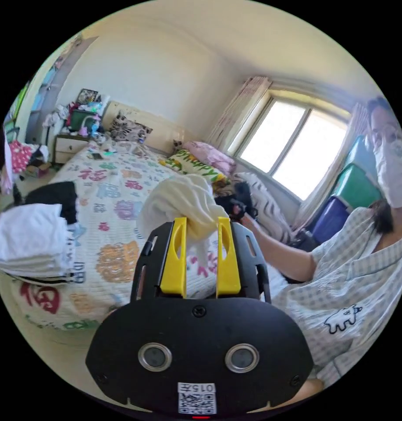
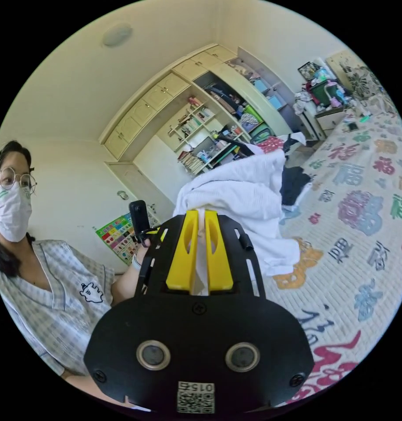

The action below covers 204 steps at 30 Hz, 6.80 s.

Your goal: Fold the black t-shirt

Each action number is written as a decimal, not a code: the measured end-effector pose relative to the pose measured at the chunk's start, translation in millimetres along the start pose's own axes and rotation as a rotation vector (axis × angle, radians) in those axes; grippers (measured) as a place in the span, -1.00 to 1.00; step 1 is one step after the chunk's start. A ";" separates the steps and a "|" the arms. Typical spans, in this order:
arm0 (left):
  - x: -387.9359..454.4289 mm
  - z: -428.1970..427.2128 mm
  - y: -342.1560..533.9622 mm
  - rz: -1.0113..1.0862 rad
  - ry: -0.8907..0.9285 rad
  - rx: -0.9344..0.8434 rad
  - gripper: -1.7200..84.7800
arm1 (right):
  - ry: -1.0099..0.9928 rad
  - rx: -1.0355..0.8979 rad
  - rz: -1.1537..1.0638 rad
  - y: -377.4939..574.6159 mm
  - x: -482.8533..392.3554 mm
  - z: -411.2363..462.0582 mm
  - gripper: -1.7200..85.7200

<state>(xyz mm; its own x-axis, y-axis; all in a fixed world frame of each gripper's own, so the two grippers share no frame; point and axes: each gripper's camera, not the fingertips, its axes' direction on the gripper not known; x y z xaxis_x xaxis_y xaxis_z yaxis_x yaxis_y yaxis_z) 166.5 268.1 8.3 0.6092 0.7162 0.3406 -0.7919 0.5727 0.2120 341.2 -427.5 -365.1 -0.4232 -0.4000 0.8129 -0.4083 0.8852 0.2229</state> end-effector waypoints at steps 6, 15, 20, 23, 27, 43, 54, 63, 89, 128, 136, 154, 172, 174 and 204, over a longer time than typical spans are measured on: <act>-20.7 -11.8 -0.3 0.037 -0.219 -0.067 -0.73 | -0.137 -0.075 -0.043 -59.0 -13.5 45.5 -0.94; -68.6 31.7 -4.8 -0.113 0.118 0.029 -0.79 | -0.159 0.258 0.154 -64.4 22.6 -85.7 -0.94; -71.5 86.0 -21.5 -0.123 0.248 -0.019 -0.81 | 0.319 0.470 0.188 -60.5 1.8 -262.3 -0.93; -68.4 119.1 -36.3 -0.124 0.308 -0.049 -0.83 | 0.799 0.641 0.336 -57.7 -12.8 -370.1 -0.92; -69.6 161.1 -55.6 -0.149 0.412 -0.061 -0.84 | 1.301 0.643 0.618 -64.6 5.1 -465.2 -0.87; -155.9 218.8 -126.6 -0.248 0.113 -0.071 -0.83 | 0.640 0.160 0.500 -67.2 75.1 -267.5 -0.80; -274.2 276.0 -241.1 -0.242 -0.660 -0.438 -0.71 | 0.419 -0.037 0.466 -79.9 73.7 -158.5 -0.83; -339.2 389.3 -249.3 -0.291 -0.683 -0.789 -0.89 | 0.342 -0.078 0.477 -78.4 49.0 -135.9 -0.84; -52.8 224.4 -198.0 -0.095 0.478 -0.028 -0.95 | 0.417 0.123 0.096 -96.1 -143.6 -188.2 -0.92; 165.1 237.3 -118.6 0.421 0.117 0.011 -0.98 | 0.533 -0.197 0.067 -32.1 -219.1 -195.1 -0.94; 173.8 279.8 -110.7 0.422 0.033 -0.073 -0.98 | 0.569 -0.098 0.092 15.5 -152.9 -128.3 -0.68; 34.6 322.3 -155.5 0.095 -0.119 -0.054 -0.98 | 0.888 -0.354 0.086 3.3 -30.0 -13.8 -0.95; -92.4 495.4 -46.6 0.069 -0.092 -0.404 -0.84 | 0.415 -0.620 0.354 127.0 35.6 4.5 -0.69; -97.6 512.4 -4.1 0.039 -0.013 -0.495 -0.84 | 0.569 -0.674 0.472 152.5 56.5 2.9 -0.68; -203.4 752.8 39.6 -0.217 0.400 -0.440 -0.98 | 0.717 -0.164 0.359 45.8 61.6 -179.7 -0.79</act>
<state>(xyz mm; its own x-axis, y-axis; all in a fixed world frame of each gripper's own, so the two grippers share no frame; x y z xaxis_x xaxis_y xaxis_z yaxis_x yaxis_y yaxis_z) -21.3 -155.1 637.0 0.7902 0.6104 -0.0545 -0.6085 0.7711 -0.1874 441.8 -368.9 -208.2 0.1365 0.1147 0.9840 -0.1995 0.9761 -0.0861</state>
